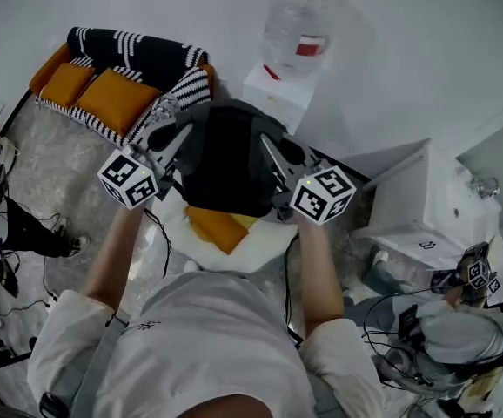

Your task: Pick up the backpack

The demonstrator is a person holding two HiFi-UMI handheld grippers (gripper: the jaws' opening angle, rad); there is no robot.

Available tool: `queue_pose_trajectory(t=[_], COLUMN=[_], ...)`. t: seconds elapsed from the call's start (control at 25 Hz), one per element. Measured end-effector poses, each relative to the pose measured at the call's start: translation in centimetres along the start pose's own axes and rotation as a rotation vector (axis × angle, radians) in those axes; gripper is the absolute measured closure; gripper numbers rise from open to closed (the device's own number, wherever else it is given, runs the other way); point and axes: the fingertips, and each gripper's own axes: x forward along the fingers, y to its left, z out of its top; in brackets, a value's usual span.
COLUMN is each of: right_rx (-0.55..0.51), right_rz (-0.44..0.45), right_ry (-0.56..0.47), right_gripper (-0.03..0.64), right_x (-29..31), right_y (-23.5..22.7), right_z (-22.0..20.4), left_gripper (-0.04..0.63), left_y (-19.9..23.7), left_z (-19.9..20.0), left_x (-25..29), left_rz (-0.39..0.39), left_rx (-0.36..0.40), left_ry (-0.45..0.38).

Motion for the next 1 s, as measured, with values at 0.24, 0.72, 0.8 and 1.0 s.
queue_pose_trajectory(t=[0.24,0.72,0.8,1.0], right_rx=[0.018,-0.027,-0.029,-0.022], right_rz=[-0.015,-0.031,-0.032,-0.035], right_ry=[0.006,-0.018,-0.022,-0.019], right_gripper=[0.581,0.581,0.581,0.581], right_x=[0.0,-2.0,-2.4,-2.6], right_y=[-1.3,6.5,6.7,7.2], right_z=[0.4,-4.4,-4.9,-6.1], left_gripper=[0.565,0.565,0.565,0.565], left_y=[0.1,-2.9,-3.3,-3.6], left_z=[0.1,-2.3,-2.7,-3.6], left_x=[1.2,-7.0,-7.3,-8.1], left_rz=[-0.006,-0.038,-0.04,-0.04], left_rx=[-0.009,0.009,0.011,0.009], left_ry=[0.011,-0.029,-0.03,-0.022])
